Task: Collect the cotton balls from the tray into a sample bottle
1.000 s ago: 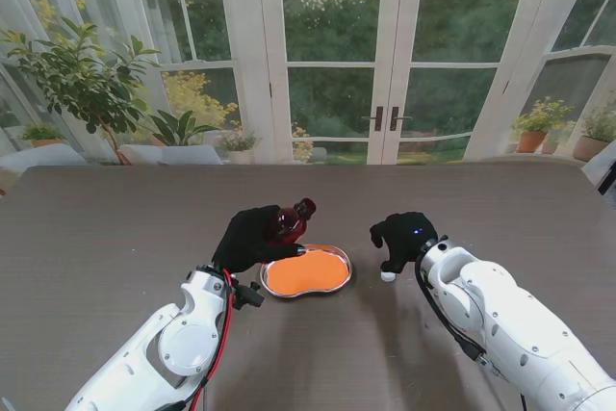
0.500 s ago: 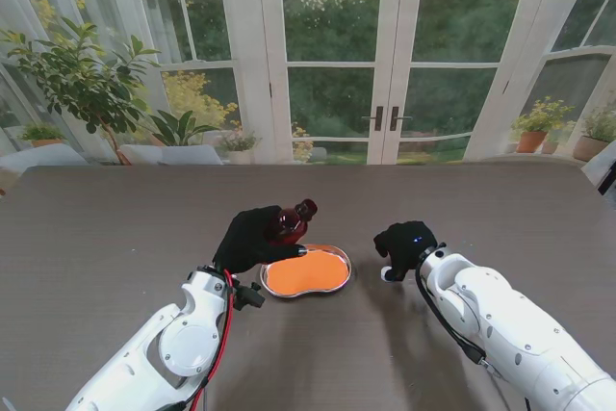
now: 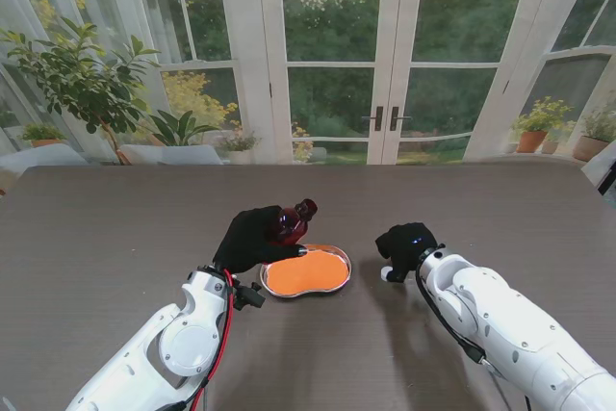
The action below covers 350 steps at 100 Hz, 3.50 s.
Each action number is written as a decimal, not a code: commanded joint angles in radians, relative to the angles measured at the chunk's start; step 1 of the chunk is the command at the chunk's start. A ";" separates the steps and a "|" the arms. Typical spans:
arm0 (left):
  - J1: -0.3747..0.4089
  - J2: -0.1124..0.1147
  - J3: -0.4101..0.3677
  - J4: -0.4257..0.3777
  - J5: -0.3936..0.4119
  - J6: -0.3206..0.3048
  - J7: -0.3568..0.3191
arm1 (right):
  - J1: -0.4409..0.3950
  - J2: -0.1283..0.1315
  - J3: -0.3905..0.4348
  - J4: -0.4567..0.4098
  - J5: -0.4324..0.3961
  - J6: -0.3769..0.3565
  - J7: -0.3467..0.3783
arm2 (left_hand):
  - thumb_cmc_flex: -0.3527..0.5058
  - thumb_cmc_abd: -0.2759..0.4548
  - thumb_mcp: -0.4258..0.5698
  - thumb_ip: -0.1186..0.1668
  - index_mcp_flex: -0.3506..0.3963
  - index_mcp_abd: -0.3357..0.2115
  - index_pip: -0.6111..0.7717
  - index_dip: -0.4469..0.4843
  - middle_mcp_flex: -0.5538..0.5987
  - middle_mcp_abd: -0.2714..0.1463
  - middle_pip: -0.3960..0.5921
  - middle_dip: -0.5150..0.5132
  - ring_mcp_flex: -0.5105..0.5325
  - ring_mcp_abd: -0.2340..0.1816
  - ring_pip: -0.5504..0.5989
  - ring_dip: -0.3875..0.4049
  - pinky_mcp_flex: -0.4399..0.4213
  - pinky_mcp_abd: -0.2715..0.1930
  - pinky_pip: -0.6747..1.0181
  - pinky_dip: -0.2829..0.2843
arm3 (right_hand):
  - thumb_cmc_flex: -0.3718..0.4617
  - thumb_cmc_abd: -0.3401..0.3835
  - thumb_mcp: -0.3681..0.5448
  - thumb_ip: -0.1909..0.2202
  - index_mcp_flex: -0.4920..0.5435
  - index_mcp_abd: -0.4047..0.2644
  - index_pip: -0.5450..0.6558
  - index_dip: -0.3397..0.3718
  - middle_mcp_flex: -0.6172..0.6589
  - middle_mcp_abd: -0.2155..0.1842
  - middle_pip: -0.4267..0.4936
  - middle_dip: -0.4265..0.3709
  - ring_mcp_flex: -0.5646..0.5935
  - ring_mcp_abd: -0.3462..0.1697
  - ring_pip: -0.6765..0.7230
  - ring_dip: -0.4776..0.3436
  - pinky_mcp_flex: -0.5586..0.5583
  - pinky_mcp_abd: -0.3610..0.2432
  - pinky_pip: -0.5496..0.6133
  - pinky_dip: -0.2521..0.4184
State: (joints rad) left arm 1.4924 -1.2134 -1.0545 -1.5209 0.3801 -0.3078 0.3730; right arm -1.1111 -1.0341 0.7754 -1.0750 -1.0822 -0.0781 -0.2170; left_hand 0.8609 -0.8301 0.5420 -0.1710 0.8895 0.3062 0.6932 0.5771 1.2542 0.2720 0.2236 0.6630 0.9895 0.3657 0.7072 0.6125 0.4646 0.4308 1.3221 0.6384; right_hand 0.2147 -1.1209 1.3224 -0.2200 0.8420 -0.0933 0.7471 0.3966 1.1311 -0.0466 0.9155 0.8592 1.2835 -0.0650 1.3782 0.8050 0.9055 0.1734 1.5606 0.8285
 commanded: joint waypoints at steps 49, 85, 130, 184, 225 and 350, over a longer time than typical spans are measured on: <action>0.002 -0.003 -0.002 -0.010 -0.008 -0.001 -0.018 | 0.014 0.003 -0.030 0.004 -0.011 0.004 0.024 | 0.187 0.230 0.346 0.019 0.182 -0.254 0.148 0.027 0.044 -0.104 0.009 -0.006 -0.004 -0.001 0.019 -0.008 -0.031 -0.020 -0.014 0.013 | -0.039 -0.021 0.032 -0.026 0.054 0.022 0.003 -0.025 0.020 -0.015 0.019 0.012 0.037 -0.031 0.046 0.023 0.021 -0.009 0.070 -0.001; 0.002 -0.004 -0.002 -0.010 -0.016 -0.003 -0.020 | 0.019 0.003 -0.042 -0.001 -0.009 0.010 0.044 | 0.190 0.232 0.347 0.020 0.181 -0.248 0.147 0.026 0.043 -0.097 0.011 -0.004 -0.005 0.002 0.019 -0.008 -0.031 -0.017 -0.014 0.015 | -0.066 -0.006 0.020 -0.028 0.049 0.035 -0.003 -0.027 0.011 -0.014 0.014 0.012 0.037 -0.029 0.043 0.022 0.018 -0.010 0.070 0.000; -0.003 -0.006 0.001 -0.006 -0.022 -0.009 -0.018 | 0.034 0.003 -0.073 -0.002 -0.012 0.032 0.054 | 0.190 0.235 0.346 0.020 0.180 -0.243 0.146 0.026 0.042 -0.092 0.012 -0.004 -0.004 0.006 0.020 -0.009 -0.031 -0.014 -0.014 0.016 | -0.075 -0.022 0.019 -0.031 0.056 0.036 0.010 -0.020 0.002 -0.014 0.015 0.014 0.038 -0.037 0.044 0.021 0.013 -0.012 0.068 0.003; -0.002 -0.008 0.002 -0.006 -0.028 -0.010 -0.015 | 0.029 0.008 -0.074 -0.024 -0.026 0.051 0.090 | 0.190 0.239 0.345 0.021 0.177 -0.236 0.144 0.026 0.040 -0.086 0.013 -0.005 -0.006 0.010 0.021 -0.009 -0.033 -0.011 -0.014 0.017 | -0.068 -0.047 0.025 -0.034 0.096 0.035 0.041 0.001 0.014 -0.016 0.017 0.013 0.038 -0.045 0.056 0.026 0.017 -0.011 0.067 0.004; -0.002 -0.009 0.002 -0.007 -0.034 -0.010 -0.013 | 0.047 0.009 -0.096 -0.011 -0.022 0.042 0.100 | 0.190 0.243 0.345 0.021 0.176 -0.228 0.143 0.027 0.039 -0.079 0.016 -0.004 -0.004 0.015 0.021 -0.009 -0.033 -0.008 -0.015 0.018 | -0.058 -0.057 0.031 -0.035 0.116 0.032 0.069 0.022 0.041 -0.021 0.016 0.012 0.038 -0.048 0.073 0.035 0.030 -0.008 0.070 0.003; 0.007 -0.012 -0.001 -0.017 -0.061 -0.002 -0.016 | 0.088 0.001 -0.152 0.038 0.028 0.001 0.084 | 0.200 0.256 0.335 0.019 0.169 -0.201 0.132 0.028 0.032 -0.055 0.021 -0.009 -0.008 0.038 0.021 -0.008 -0.039 0.011 -0.026 0.018 | 0.083 0.000 0.027 -0.183 0.218 -0.047 0.161 -0.127 0.148 -0.025 0.007 0.008 0.036 -0.017 0.114 0.053 0.047 0.009 0.086 0.003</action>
State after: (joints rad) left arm 1.4960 -1.2190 -1.0540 -1.5294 0.3233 -0.3134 0.3753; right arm -1.0181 -1.0317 0.6266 -1.0360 -1.0522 -0.0698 -0.1505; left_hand 0.8609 -0.8301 0.5492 -0.1708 0.8895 0.3061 0.6930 0.5781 1.2542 0.2720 0.2250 0.6630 0.9893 0.3778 0.7072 0.6113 0.4617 0.4415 1.3211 0.6422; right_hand 0.2647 -1.0829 1.3228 -0.3709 1.0178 -0.0974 0.8893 0.3089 1.2195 -0.0542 0.9128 0.8592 1.2835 -0.0649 1.4415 0.8406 0.9307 0.1699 1.5689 0.8285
